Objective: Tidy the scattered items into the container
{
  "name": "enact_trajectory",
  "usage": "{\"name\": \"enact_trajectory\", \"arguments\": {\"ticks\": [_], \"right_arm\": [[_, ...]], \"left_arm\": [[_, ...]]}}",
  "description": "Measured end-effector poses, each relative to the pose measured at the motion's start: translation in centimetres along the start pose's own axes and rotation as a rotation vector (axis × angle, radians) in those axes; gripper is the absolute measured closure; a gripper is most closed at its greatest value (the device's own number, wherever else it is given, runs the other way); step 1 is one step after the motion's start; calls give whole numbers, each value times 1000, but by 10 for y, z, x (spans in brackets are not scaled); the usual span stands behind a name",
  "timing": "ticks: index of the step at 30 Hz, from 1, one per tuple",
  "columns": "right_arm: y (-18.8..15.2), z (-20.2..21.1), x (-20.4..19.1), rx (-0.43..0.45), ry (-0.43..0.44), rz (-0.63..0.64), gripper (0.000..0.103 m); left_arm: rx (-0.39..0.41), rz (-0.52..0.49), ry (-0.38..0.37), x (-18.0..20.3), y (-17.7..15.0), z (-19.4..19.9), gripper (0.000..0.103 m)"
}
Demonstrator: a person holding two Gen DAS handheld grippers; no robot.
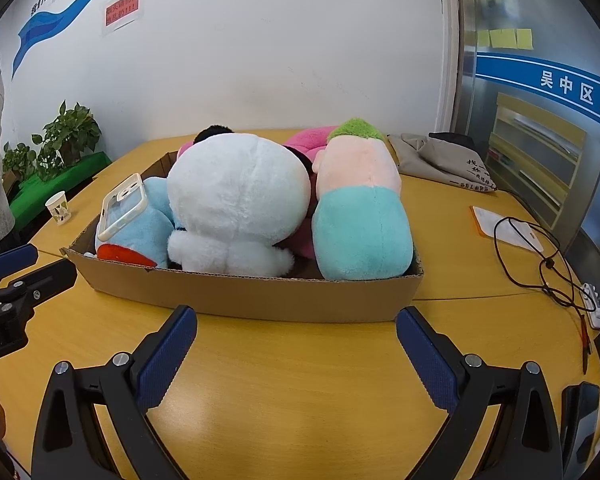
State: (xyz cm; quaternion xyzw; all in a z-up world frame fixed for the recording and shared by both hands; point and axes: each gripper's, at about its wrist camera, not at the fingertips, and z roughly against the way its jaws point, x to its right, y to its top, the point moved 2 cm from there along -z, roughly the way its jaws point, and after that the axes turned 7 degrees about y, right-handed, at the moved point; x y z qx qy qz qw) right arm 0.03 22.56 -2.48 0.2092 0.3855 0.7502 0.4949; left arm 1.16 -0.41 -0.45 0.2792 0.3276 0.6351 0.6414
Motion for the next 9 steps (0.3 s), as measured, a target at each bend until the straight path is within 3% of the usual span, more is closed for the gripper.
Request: {"name": "enact_trajectory", "arguments": {"ticks": [9], "right_arm": [[-1,-11,4,-13,12,-15,1]], "left_arm": [[-14,-10,14,-1,-5,-2,23]]}}
